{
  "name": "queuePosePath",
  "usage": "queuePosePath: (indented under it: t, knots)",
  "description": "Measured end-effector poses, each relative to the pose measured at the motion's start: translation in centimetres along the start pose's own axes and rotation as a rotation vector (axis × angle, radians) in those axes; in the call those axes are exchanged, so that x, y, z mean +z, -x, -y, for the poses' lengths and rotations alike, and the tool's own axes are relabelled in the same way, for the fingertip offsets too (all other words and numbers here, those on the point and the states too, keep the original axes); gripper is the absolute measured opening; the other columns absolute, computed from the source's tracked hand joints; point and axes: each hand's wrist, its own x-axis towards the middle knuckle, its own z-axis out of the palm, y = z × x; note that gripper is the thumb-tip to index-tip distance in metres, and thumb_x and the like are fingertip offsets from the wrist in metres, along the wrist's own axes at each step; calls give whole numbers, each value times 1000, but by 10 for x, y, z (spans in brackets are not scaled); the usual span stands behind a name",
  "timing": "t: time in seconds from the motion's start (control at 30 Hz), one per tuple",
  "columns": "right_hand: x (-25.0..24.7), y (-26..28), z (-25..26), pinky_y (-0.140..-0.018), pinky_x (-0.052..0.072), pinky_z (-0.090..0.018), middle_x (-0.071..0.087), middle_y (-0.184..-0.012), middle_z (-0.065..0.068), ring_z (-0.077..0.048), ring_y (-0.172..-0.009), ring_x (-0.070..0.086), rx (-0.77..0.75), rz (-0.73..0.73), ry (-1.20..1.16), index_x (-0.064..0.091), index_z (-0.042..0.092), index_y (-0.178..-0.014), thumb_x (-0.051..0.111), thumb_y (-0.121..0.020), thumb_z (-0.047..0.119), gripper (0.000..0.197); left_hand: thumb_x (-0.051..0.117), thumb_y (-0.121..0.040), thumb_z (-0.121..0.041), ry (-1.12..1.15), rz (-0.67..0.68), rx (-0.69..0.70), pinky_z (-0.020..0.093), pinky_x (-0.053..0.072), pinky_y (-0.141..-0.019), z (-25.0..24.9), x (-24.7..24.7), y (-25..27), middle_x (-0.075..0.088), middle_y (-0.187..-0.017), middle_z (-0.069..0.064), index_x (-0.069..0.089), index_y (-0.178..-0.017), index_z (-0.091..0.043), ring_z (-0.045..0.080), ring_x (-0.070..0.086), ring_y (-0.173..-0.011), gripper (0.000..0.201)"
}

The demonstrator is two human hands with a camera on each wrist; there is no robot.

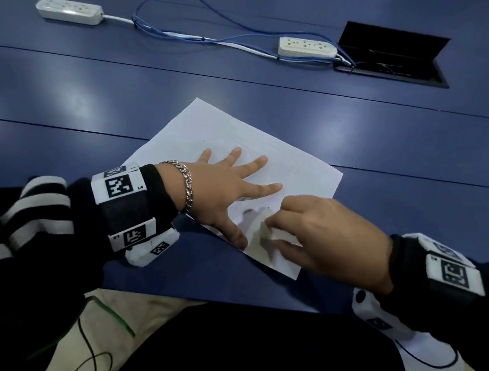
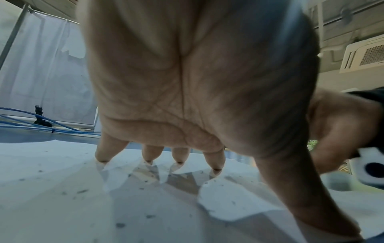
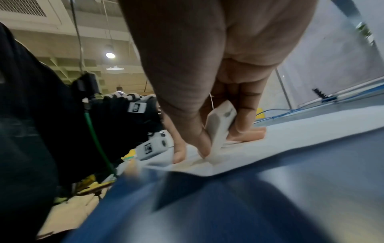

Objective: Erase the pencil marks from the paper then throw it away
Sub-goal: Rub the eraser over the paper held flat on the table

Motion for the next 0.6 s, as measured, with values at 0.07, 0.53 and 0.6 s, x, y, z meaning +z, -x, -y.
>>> queuePosePath:
  t: [0.07,0.53,0.6]
  knots:
    - [-4,-6,-10,-70,50,-34,58,-89,5,-19,-84,60,41,-31,-15,68,21,-101,58,-95,46,27,64,-66,-92,-2,3,-5,79,1,-117,0,0,0,-39,-164,-15,-19,-149,-69,39,-26,-155,119]
    - [-13,-13,-16,-63,49,-34,54,-82,4,-23,-77,60,77,-120,25,64,19,-93,58,-91,38,21,65,-66,-91,-2,-4,-21,77,0,-118,-1,-1,2,-39,-164,-16,-19,-148,-68,36,-26,-156,119]
    - [-6,-8,2,-63,50,-36,53,-85,2,-24,-78,58,10,-58,50,62,18,-91,51,-92,35,20,63,-65,-93,-18,-3,-21,77,1,-118,-2,-2,3,-39,-164,-15,-19,-148,-68,37,-27,-155,120]
